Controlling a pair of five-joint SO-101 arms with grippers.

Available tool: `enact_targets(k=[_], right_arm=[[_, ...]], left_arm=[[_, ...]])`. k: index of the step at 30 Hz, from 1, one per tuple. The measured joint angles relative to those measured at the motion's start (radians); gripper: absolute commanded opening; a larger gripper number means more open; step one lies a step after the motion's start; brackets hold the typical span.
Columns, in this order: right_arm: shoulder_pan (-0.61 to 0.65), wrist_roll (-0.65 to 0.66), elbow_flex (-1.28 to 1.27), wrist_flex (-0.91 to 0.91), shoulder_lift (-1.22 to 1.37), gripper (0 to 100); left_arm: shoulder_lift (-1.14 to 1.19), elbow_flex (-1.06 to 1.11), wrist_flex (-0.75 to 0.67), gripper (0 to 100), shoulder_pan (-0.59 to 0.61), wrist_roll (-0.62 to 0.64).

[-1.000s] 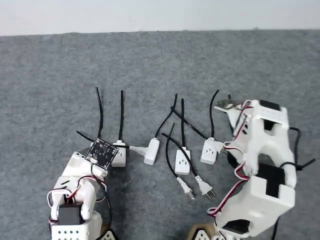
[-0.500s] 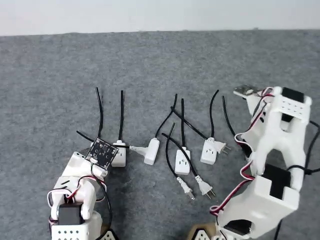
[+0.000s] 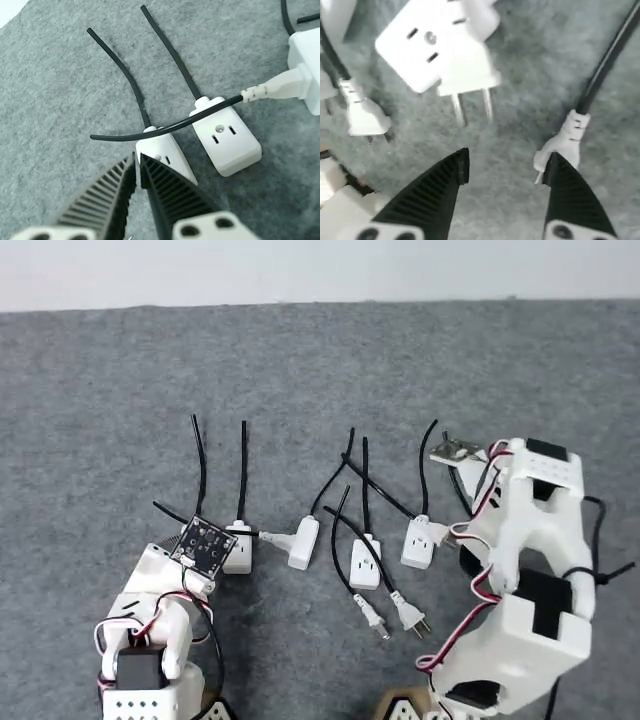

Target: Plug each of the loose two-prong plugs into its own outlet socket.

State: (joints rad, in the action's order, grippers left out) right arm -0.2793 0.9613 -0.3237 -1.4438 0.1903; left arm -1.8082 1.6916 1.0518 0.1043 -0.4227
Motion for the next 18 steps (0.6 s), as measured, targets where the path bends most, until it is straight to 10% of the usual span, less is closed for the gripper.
enact_targets(k=[18], right_arm=[[-0.095,0.049,0.066,0.028,-0.002,25.6]], left_arm=[[0.0,0.0,0.0,1,0.0,0.0]])
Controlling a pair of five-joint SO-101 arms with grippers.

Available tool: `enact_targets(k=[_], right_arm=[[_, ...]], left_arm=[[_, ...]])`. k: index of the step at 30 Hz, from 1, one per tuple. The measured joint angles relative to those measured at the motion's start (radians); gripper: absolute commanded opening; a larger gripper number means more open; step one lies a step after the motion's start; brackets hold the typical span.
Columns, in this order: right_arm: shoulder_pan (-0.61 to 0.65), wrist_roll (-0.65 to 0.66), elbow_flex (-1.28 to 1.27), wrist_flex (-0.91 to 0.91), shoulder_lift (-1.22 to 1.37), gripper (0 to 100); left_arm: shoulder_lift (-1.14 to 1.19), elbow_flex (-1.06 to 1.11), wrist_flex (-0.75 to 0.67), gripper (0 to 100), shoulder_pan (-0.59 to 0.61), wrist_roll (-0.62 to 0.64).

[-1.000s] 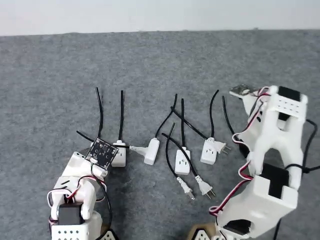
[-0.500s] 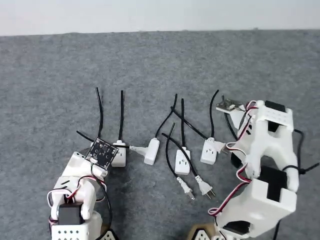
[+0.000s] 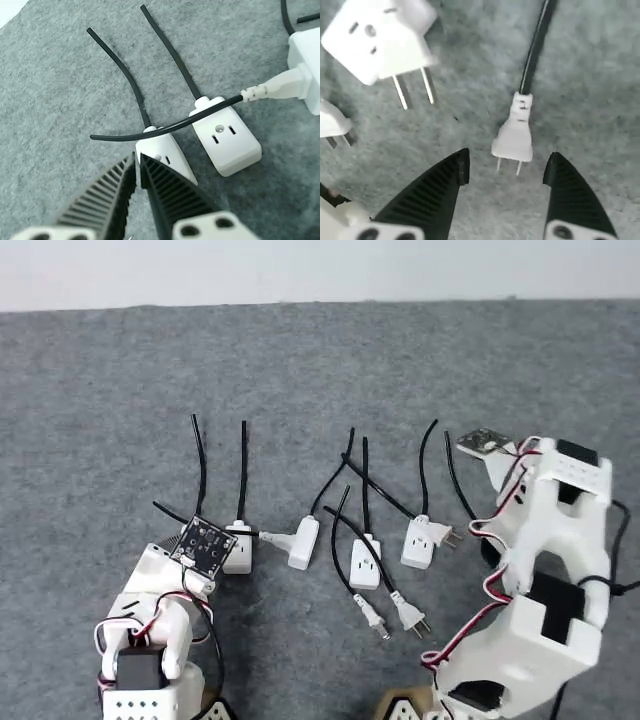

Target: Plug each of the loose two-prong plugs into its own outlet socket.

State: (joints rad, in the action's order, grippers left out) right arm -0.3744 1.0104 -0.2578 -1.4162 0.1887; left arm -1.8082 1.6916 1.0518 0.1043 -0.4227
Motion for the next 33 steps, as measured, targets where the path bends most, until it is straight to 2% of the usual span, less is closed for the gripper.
enact_targets(k=[10,16,33], right_arm=[[0.002,0.017,0.046,0.02,0.198,24.3],[-0.002,0.017,0.1,0.014,0.236,1.6],[-0.011,-0.031,0.109,0.018,0.245,0.9]], left_arm=[[0.0,0.0,0.0,1,0.0,0.0],[0.0,0.0,0.0,1,0.0,0.0],[0.0,0.0,0.0,1,0.0,0.0]])
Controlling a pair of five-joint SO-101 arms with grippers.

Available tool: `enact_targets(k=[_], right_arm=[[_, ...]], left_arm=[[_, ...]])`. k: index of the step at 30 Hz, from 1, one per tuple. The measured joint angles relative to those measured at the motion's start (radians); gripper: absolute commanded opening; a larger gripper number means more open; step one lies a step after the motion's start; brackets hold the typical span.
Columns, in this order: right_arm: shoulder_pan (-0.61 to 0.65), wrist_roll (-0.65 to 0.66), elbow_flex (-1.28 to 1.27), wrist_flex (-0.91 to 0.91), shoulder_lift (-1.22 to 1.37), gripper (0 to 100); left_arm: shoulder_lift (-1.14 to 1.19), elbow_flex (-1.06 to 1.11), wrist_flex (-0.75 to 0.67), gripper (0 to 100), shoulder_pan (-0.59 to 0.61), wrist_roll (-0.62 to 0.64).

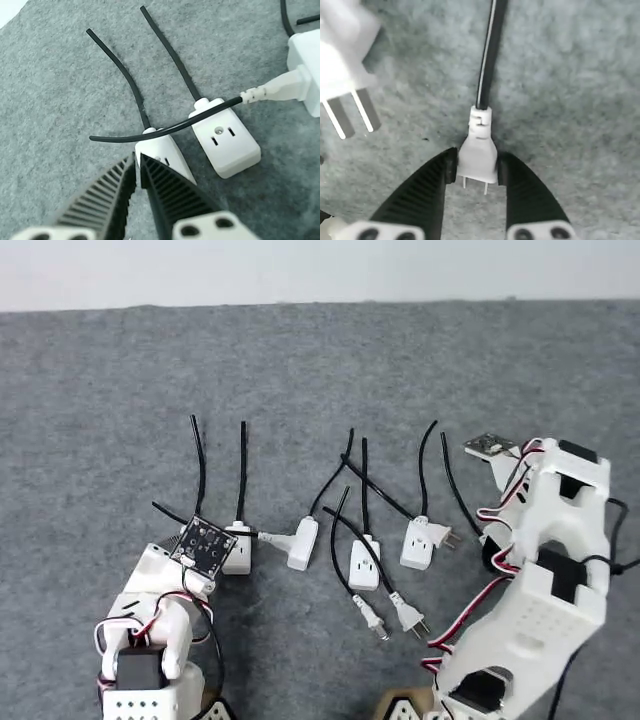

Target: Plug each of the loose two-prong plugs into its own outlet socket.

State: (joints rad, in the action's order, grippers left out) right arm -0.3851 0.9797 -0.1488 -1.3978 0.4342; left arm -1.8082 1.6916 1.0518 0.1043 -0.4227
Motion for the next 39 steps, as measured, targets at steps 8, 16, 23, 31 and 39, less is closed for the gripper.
enact_targets(k=[8,16,23,31,39], right_arm=[[0.0,-0.005,0.037,-0.005,0.008,0.9],[0.006,-0.012,0.081,-0.126,-0.032,0.9],[0.006,-0.012,0.08,-0.144,-0.133,0.9],[0.006,-0.034,0.08,-0.164,-0.244,0.9],[0.052,-0.054,0.08,-0.245,-0.305,0.9]], left_arm=[[0.0,0.0,-0.072,1,0.0,-0.017],[0.0,0.0,-0.367,1,0.103,-0.433],[0.0,0.002,-0.733,1,0.216,-0.841],[0.0,0.002,-1.142,1,0.235,-1.117],[0.0,0.002,-1.2,1,0.238,-1.25]])
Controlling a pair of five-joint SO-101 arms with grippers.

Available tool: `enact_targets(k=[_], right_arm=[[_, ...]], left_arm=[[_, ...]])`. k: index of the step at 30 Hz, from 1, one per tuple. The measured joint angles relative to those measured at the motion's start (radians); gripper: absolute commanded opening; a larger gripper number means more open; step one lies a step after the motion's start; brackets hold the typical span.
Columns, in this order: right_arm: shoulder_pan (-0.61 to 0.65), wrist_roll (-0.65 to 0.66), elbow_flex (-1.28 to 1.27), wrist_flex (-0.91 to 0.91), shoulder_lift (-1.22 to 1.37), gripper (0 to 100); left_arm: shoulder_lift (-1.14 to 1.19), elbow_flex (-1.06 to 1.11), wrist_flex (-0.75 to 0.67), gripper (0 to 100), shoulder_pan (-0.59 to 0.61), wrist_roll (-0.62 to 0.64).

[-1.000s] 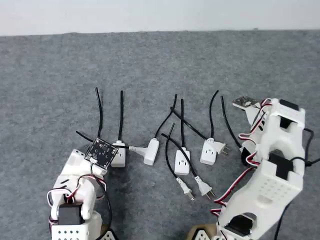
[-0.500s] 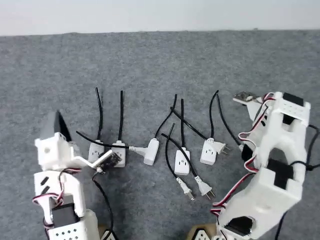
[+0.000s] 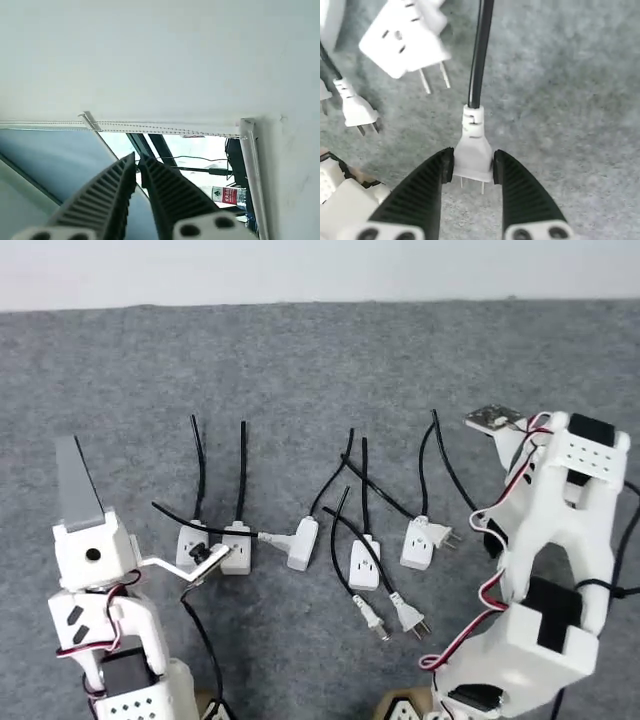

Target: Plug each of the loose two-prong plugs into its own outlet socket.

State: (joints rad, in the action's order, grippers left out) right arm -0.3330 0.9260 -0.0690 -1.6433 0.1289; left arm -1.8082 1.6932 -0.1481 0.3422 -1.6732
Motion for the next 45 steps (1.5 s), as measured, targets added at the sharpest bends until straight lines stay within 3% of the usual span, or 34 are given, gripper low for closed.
enact_targets(k=[4,15,20,25,30,38,45], right_arm=[[0.008,-0.015,0.0,-0.003,-0.044,0.9],[0.044,-0.109,0.0,-0.008,-0.155,0.9],[0.114,-0.192,0.0,-0.008,-0.161,0.9],[0.187,-0.253,0.0,-0.008,-0.169,0.9],[0.259,-0.308,0.0,-0.009,-0.249,0.9],[0.351,-0.466,-0.003,0.077,-0.39,0.9],[0.362,-0.58,-0.235,0.365,-0.519,0.9]], left_arm=[[0.0,0.0,0.094,1,0.006,0.057],[0.0,0.0,0.827,1,0.035,0.703],[0.0,0.0,0.973,1,-0.071,0.982],[0.0,0.0,0.988,1,-0.25,1.172],[0.0,0.0,0.993,1,-0.341,1.244],[0.0,0.0,1.111,1,-0.368,1.261],[0.0,0.0,1.112,1,-0.373,1.261]])
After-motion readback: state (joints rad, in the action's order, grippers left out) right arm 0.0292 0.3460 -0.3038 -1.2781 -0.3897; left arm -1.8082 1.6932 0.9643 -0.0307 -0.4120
